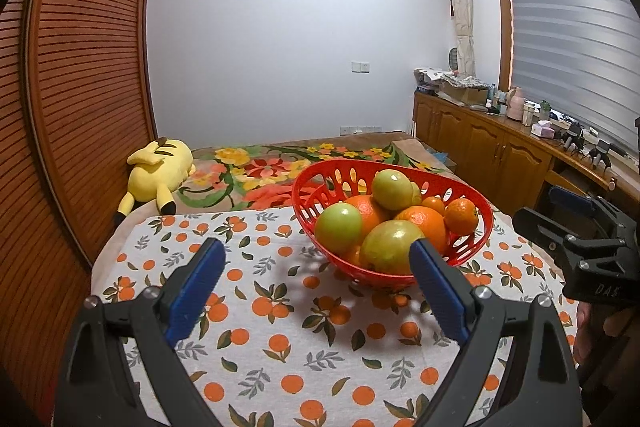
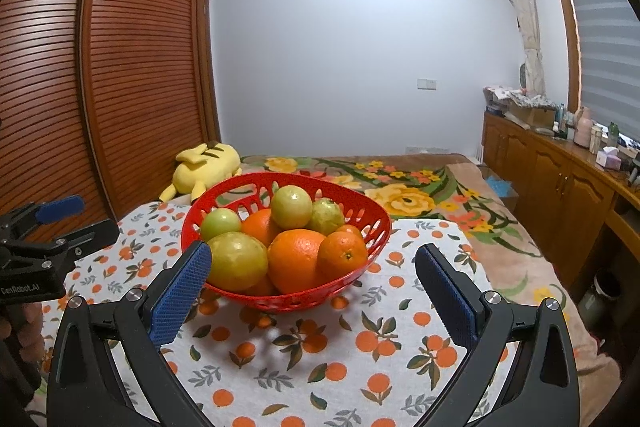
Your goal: Organize fruits
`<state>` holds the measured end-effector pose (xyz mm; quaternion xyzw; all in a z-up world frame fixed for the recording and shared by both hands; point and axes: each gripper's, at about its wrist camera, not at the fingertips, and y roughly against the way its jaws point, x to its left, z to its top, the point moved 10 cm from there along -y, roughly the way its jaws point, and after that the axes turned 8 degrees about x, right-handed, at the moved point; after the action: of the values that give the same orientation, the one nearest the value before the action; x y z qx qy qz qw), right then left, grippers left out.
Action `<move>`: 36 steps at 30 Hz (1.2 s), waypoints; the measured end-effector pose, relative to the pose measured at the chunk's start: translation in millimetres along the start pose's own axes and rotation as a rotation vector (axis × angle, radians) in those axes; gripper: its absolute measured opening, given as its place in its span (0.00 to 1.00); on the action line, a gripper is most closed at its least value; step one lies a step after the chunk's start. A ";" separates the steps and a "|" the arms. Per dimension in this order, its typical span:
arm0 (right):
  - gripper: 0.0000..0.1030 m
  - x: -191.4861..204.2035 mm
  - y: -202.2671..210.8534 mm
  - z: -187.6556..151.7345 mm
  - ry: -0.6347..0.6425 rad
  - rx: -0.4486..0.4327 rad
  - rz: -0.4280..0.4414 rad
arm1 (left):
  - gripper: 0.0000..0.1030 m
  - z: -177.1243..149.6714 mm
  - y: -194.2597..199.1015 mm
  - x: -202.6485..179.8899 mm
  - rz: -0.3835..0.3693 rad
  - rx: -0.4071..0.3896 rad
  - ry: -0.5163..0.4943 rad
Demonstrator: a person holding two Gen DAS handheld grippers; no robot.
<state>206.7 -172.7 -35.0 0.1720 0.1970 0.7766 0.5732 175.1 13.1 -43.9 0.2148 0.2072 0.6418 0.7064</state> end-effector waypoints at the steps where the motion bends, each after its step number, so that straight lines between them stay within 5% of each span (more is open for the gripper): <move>1: 1.00 -0.1 0.0 -0.1 -0.001 0.001 -0.001 | 0.91 0.0 0.1 0.2 0.001 0.000 0.001; 36: 1.00 -0.8 1.7 -3.8 -0.007 -0.005 -0.002 | 0.91 2.8 6.2 -3.2 -0.003 -0.002 -0.008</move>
<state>203.7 -174.3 -37.4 0.1731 0.1935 0.7758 0.5751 171.3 10.2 -38.0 0.2164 0.2042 0.6399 0.7085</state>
